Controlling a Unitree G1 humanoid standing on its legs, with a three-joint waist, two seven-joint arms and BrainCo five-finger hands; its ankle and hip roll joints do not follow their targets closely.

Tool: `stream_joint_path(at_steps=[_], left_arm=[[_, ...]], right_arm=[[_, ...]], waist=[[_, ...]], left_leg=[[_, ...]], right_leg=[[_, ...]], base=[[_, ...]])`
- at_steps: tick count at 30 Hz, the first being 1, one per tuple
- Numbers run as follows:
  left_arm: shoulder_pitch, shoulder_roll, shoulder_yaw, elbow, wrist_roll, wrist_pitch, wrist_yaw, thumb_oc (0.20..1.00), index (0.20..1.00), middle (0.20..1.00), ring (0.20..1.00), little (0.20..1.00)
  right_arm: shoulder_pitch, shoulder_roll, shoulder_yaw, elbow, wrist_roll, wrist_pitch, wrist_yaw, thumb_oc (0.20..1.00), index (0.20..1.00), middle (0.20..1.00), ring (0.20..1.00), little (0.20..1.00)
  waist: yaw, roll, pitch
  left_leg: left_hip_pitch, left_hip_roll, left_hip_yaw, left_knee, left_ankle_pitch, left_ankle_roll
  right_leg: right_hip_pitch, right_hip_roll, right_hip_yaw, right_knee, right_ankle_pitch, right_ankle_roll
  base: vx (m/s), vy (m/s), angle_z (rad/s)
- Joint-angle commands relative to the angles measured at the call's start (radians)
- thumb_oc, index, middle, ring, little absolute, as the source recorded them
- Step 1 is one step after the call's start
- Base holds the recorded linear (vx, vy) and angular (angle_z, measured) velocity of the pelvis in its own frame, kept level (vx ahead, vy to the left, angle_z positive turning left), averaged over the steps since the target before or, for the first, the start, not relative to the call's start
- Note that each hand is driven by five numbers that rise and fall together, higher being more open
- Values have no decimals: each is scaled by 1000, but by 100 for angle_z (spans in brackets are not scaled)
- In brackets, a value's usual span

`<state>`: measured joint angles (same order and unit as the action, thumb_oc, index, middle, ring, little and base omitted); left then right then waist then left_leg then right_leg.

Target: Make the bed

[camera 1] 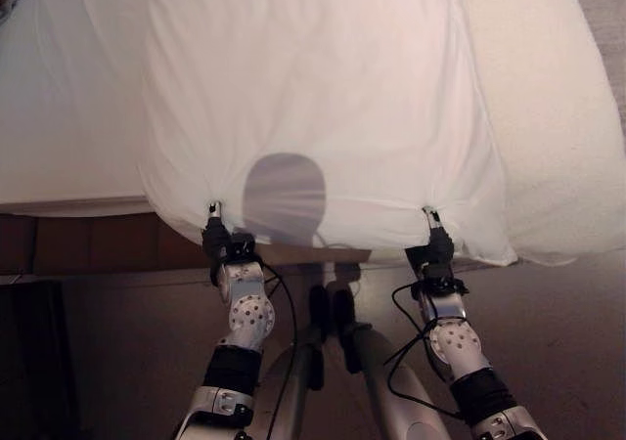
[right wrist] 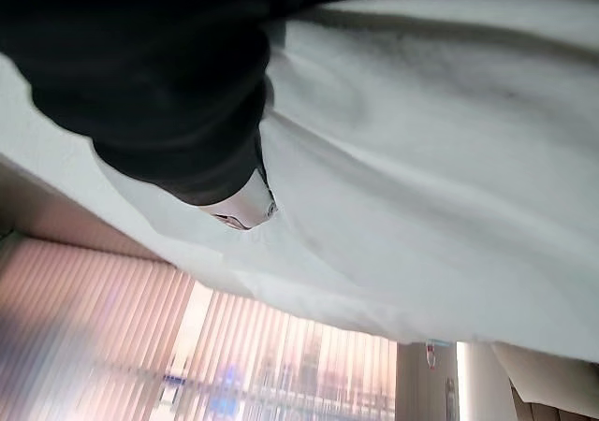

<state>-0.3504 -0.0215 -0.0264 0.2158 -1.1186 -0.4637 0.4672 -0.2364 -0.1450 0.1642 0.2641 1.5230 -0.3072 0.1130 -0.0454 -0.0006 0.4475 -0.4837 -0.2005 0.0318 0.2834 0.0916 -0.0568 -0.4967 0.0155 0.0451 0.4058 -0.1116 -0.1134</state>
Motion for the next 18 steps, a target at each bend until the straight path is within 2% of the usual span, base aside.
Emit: stream_joint_path(at_steps=[1, 2, 3, 4, 5, 6, 7, 8, 9, 10, 11, 13, 15, 16, 17, 18], left_arm=[[45, 29, 108, -38, 13, -89, -12, 200, 200, 200, 200, 200], [54, 37, 107, -59, 29, -87, -12, 200, 200, 200, 200, 200], [51, 46, 110, -70, 40, -93, -5, 200, 200, 200, 200, 200], [51, 46, 110, -71, 41, -92, -4, 200, 200, 200, 200, 200], [49, 58, 116, -83, 52, -99, 8, 200, 200, 200, 200, 200], [48, 64, 118, -90, 61, -100, 12, 200, 200, 200, 200, 200], [48, 64, 118, -91, 62, -100, 14, 200, 200, 200, 200, 200], [47, 75, 122, -99, 75, -100, 15, 200, 200, 200, 200, 200], [47, 80, 120, -98, 79, -101, 15, 200, 200, 200, 200, 200], [45, 89, 119, -97, 85, -102, 15, 200, 200, 200, 200, 200], [44, 94, 116, -96, 83, -106, 12, 200, 200, 200, 200, 200], [24, 115, 103, -84, 98, -104, 9, 200, 200, 200, 200, 200], [5, 128, 68, -102, 105, -95, -24, 200, 200, 200, 200, 200], [6, 132, 54, -93, 107, -82, -36, 200, 200, 200, 200, 200], [0, 131, 21, -76, 84, -79, -56, 200, 200, 200, 200, 200], [-1, 131, 21, -75, 83, -79, -57, 200, 200, 200, 200, 200]], right_arm=[[116, -78, -125, -79, -8, -85, 13, 200, 200, 200, 200, 200], [107, -84, -126, -73, -13, -81, 17, 200, 200, 200, 200, 200], [105, -84, -124, -71, -17, -80, 18, 200, 200, 200, 200, 200], [104, -84, -124, -71, -17, -80, 18, 200, 200, 200, 200, 200], [99, -78, -119, -71, -6, -86, 17, 200, 200, 200, 200, 200], [94, -78, -118, -65, -2, -87, 16, 200, 200, 200, 200, 200], [94, -78, -118, -64, -2, -87, 17, 200, 200, 200, 200, 200], [90, -72, -112, -60, 5, -88, 17, 200, 200, 200, 200, 200], [86, -67, -108, -62, 8, -91, 19, 200, 200, 200, 200, 200], [79, -60, -101, -59, 11, -93, 16, 200, 200, 200, 200, 200], [72, -60, -91, -59, 14, -89, 20, 200, 200, 200, 200, 200], [60, -44, -87, -60, 13, -97, 26, 200, 200, 200, 200, 200], [70, -29, -100, -70, 14, -90, 45, 200, 200, 200, 200, 200], [76, -29, -102, -74, 17, -91, 53, 200, 200, 200, 200, 200], [95, -17, -103, -100, 24, -85, 52, 200, 200, 200, 200, 200], [95, -16, -103, -101, 24, -85, 52, 200, 200, 200, 200, 200]], waist=[[-27, 25, -87], [-22, 4, -89], [-18, -5, -89], [-19, -6, -90], [-11, -13, -87], [-9, -14, -88], [-10, -15, -88], [-1, -13, -91], [4, -11, -89], [15, -10, -87], [19, -5, -87], [19, -8, -74], [17, -16, -70], [7, -15, -76], [-7, -9, -90], [-8, -9, -92]], left_leg=[[-4, 83, 4, 64, -127, 18], [-11, 169, -41, 34, -110, 27], [-5, 199, -82, -2, -87, 26], [-7, 198, -83, -7, -80, 26], [13, 274, -153, -105, -4, 12], [22, 314, -167, -158, 33, 0], [29, 315, -168, -171, 39, -2], [49, 378, -174, -252, 85, -25], [63, 396, -170, -285, 101, -37], [72, 405, -183, -301, 111, -49], [82, 402, -187, -311, 89, -49], [43, 380, -145, -251, 52, -51], [-8, 338, -109, -149, 15, -46], [-18, 318, -76, -103, -31, -35], [-44, 242, -56, -11, -94, -6], [-47, 240, -56, -12, -90, -5]], right_leg=[[60, 28, 15, -195, 105, 168], [56, 16, 22, -171, 80, 163], [46, 17, 23, -151, 69, 160], [43, 16, 22, -152, 73, 159], [18, 23, 26, -96, 47, 152], [9, 22, 26, -74, 33, 151], [7, 22, 25, -71, 31, 150], [-8, 15, 28, -22, 2, 160], [-14, 15, 28, -6, -4, 164], [-17, 13, 34, 1, -7, 174], [-21, 6, 37, 4, -7, 188], [-25, -37, 45, -20, 28, 220], [10, -116, 40, -94, 81, 262], [40, -164, 35, -134, 106, 282], [95, -269, 49, -246, 247, 302], [93, -270, 49, -251, 253, 304]], base=[[15, -14, -12], [0, 0, 0], [16, -4, 11], [13, 51, 16], [14, 107, 14], [27, 101, 5], [50, 240, -4], [50, 297, -4], [52, 425, -4], [10, 373, -2], [-21, 417, -9], [-48, 467, -18], [14, 546, -1], [169, 921, 40], [162, 727, 56], [192, 984, 76]])
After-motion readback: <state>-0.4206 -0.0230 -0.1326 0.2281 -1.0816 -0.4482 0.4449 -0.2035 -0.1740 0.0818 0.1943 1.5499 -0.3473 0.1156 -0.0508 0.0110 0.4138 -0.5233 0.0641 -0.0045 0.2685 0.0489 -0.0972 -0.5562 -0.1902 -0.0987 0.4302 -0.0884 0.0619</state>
